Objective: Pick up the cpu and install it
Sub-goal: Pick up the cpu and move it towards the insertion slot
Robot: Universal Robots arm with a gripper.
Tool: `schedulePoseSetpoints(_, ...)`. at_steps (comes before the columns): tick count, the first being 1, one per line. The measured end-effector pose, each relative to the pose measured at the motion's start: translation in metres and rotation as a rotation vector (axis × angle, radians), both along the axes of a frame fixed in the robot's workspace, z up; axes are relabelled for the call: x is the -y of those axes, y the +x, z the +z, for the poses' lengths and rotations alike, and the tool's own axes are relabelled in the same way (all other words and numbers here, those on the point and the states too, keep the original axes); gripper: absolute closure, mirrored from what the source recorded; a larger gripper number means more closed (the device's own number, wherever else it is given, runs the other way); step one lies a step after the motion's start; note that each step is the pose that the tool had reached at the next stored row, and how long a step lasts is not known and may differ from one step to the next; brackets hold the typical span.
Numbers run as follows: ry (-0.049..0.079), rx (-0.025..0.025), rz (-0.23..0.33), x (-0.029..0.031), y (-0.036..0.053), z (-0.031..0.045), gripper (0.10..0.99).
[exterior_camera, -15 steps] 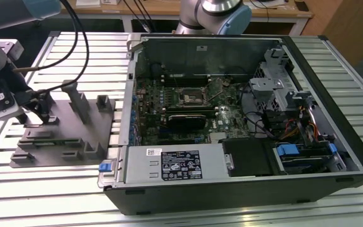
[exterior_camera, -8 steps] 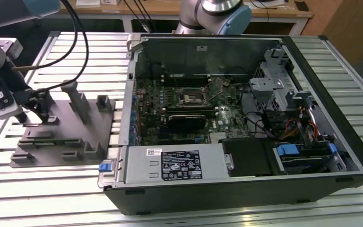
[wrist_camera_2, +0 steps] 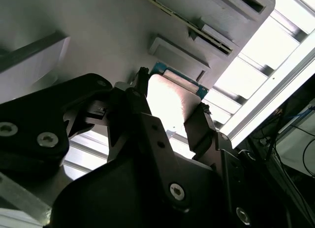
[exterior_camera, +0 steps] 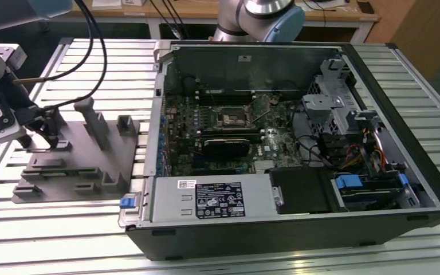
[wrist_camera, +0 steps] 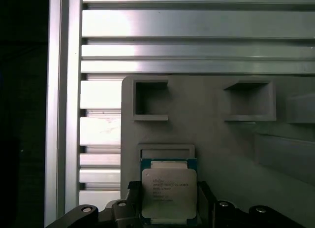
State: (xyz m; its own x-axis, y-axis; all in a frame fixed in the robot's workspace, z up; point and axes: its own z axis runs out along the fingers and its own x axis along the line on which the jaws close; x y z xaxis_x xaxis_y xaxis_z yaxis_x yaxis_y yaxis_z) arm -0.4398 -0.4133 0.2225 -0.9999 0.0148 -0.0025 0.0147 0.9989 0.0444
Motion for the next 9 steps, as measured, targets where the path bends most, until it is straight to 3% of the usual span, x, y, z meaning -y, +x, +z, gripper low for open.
schedulePoseSetpoints(9, 0.0, 0.0, 0.0, 0.0, 0.0, 0.0049, 0.545)
